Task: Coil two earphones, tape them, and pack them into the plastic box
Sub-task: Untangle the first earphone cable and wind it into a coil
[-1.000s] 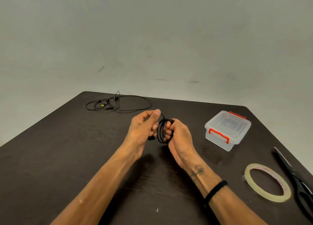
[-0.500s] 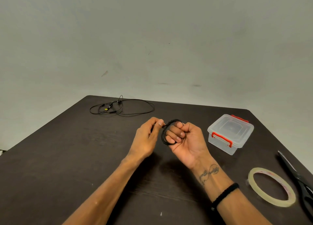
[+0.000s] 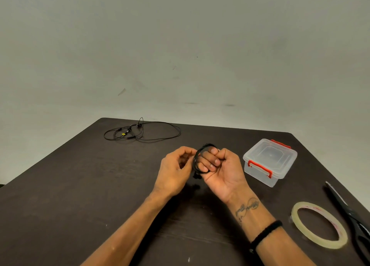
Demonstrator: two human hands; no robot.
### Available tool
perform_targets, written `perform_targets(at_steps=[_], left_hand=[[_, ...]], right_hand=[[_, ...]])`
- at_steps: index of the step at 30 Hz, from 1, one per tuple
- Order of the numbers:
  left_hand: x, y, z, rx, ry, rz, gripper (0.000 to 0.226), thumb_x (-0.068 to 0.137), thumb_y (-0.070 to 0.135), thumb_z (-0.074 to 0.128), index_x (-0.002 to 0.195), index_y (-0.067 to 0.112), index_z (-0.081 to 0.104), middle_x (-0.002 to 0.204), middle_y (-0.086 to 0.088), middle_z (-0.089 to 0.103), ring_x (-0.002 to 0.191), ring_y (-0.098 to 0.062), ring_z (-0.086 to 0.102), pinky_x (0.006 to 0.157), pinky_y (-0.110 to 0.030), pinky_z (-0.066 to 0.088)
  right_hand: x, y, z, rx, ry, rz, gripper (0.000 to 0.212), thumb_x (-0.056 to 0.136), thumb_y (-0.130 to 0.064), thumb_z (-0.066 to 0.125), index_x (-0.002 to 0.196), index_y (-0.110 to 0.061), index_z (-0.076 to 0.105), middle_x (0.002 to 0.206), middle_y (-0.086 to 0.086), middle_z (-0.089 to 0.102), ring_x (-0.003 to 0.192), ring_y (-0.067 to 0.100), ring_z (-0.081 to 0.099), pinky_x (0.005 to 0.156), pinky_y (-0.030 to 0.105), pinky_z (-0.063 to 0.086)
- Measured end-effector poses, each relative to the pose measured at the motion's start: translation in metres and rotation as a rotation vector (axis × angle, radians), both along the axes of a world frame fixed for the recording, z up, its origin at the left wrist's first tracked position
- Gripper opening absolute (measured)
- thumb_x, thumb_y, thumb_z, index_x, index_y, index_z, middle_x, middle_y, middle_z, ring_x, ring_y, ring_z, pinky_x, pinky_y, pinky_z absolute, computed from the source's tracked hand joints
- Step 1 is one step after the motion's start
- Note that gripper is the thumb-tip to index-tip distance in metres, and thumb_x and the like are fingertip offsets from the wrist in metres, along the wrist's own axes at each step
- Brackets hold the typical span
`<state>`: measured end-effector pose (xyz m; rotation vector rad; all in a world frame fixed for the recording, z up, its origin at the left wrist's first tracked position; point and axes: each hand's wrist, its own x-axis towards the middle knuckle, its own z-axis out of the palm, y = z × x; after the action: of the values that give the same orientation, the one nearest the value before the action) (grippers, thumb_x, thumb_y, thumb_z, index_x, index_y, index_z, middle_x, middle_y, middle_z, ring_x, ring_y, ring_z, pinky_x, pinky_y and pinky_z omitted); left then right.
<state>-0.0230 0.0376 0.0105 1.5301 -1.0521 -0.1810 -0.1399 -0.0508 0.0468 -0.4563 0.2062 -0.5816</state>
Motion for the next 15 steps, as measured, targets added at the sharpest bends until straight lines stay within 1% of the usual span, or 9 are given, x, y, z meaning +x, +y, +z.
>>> perform_targets(at_steps=[2, 4, 5, 6, 8, 10, 12, 15], left_hand=[[0.0, -0.001, 0.004, -0.02, 0.137, -0.058, 0.021, 0.101, 0.006, 0.061, 0.108, 0.017, 0.078, 0.098, 0.0, 0.081, 0.095, -0.015, 0.077, 0.083, -0.029, 0.062], [-0.004, 0.002, 0.011, -0.052, 0.327, -0.134, 0.027, 0.103, 0.001, 0.054, 0.108, 0.01, 0.079, 0.1, -0.01, 0.081, 0.096, -0.023, 0.077, 0.083, -0.029, 0.063], [-0.006, 0.004, 0.014, -0.061, 0.389, -0.176, 0.026, 0.105, 0.004, 0.053, 0.108, 0.007, 0.079, 0.101, -0.016, 0.08, 0.096, -0.025, 0.077, 0.083, -0.031, 0.063], [-0.006, 0.004, 0.015, -0.063, 0.407, -0.198, 0.024, 0.105, 0.01, 0.056, 0.109, 0.005, 0.079, 0.101, -0.018, 0.08, 0.097, -0.027, 0.078, 0.085, -0.033, 0.063], [-0.003, 0.004, 0.014, -0.04, 0.322, -0.174, 0.019, 0.101, 0.018, 0.066, 0.111, 0.01, 0.08, 0.101, -0.012, 0.081, 0.1, -0.025, 0.078, 0.091, -0.04, 0.063], [-0.001, 0.003, 0.01, -0.027, 0.237, -0.121, 0.018, 0.098, 0.015, 0.071, 0.113, 0.012, 0.08, 0.099, -0.005, 0.082, 0.098, -0.021, 0.079, 0.091, -0.044, 0.063], [-0.003, 0.002, 0.006, -0.023, 0.181, -0.035, 0.017, 0.098, 0.013, 0.07, 0.113, 0.011, 0.079, 0.093, -0.002, 0.082, 0.091, -0.016, 0.079, 0.086, -0.043, 0.065], [-0.008, 0.002, 0.005, -0.044, 0.098, 0.094, 0.016, 0.098, 0.015, 0.071, 0.112, 0.014, 0.079, 0.09, 0.004, 0.081, 0.087, -0.007, 0.078, 0.082, -0.04, 0.066]], right_hand=[[0.001, 0.0, 0.0, -0.056, 0.031, -0.029, 0.026, 0.085, -0.004, 0.031, 0.068, -0.015, 0.048, 0.053, -0.004, 0.028, 0.044, 0.011, 0.026, 0.047, 0.027, 0.029], [0.002, 0.0, 0.0, -0.11, 0.06, -0.064, 0.024, 0.084, -0.004, 0.032, 0.069, -0.015, 0.048, 0.052, -0.004, 0.028, 0.044, 0.011, 0.026, 0.047, 0.027, 0.03], [0.002, 0.0, 0.0, -0.14, 0.074, -0.081, 0.024, 0.084, -0.004, 0.033, 0.069, -0.015, 0.047, 0.052, -0.003, 0.028, 0.044, 0.011, 0.026, 0.048, 0.027, 0.029], [0.001, 0.0, 0.0, -0.171, 0.089, -0.095, 0.024, 0.085, -0.004, 0.033, 0.069, -0.015, 0.047, 0.052, -0.003, 0.028, 0.045, 0.011, 0.025, 0.049, 0.028, 0.029], [0.001, 0.0, 0.002, -0.223, 0.12, -0.114, 0.025, 0.086, -0.003, 0.033, 0.07, -0.015, 0.047, 0.054, -0.002, 0.028, 0.048, 0.011, 0.024, 0.051, 0.029, 0.029], [0.001, 0.002, 0.001, -0.242, 0.151, -0.119, 0.024, 0.088, -0.003, 0.034, 0.071, -0.014, 0.047, 0.057, -0.001, 0.028, 0.051, 0.012, 0.025, 0.054, 0.03, 0.03], [0.002, 0.004, 0.0, -0.25, 0.192, -0.122, 0.022, 0.089, -0.002, 0.036, 0.075, -0.012, 0.05, 0.059, 0.002, 0.032, 0.053, 0.014, 0.03, 0.058, 0.032, 0.033], [0.003, 0.003, -0.002, -0.275, 0.253, -0.116, 0.022, 0.092, 0.002, 0.041, 0.082, -0.008, 0.058, 0.068, 0.007, 0.049, 0.06, 0.017, 0.047, 0.069, 0.035, 0.043]])
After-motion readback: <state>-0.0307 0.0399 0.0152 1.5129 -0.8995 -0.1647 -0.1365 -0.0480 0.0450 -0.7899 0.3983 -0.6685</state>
